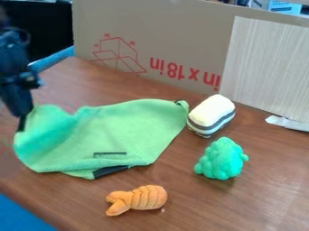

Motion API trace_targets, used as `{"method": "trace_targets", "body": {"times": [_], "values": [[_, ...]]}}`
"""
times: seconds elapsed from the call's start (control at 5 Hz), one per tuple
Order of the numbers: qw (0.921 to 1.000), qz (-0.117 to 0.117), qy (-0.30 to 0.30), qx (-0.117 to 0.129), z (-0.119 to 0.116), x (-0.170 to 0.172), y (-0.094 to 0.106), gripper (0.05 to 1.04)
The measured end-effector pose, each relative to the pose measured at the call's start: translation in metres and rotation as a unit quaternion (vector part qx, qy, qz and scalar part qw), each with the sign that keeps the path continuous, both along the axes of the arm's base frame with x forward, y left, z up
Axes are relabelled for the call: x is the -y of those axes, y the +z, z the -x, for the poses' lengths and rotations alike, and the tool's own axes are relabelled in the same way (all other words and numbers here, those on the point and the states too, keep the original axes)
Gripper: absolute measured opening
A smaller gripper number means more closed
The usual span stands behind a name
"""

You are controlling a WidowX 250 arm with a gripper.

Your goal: Fold the cloth from bottom left to top right

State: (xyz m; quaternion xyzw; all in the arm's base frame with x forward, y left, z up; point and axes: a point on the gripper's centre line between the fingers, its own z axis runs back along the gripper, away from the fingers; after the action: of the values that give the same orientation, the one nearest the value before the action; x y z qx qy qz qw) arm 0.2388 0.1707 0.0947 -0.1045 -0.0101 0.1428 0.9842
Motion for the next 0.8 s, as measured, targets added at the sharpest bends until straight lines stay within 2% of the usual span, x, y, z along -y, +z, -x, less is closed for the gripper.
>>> {"method": "trace_targets", "body": {"times": [0.2,0.4,0.8], "values": [[0.9996,-0.018,-0.008,-0.018,-0.02,0.03,0.001,0.051],[0.9992,-0.032,-0.011,-0.02,-0.051,0.06,0.007,0.051],[0.9993,-0.004,0.026,-0.028,-0.116,0.094,0.02,0.051]]}}
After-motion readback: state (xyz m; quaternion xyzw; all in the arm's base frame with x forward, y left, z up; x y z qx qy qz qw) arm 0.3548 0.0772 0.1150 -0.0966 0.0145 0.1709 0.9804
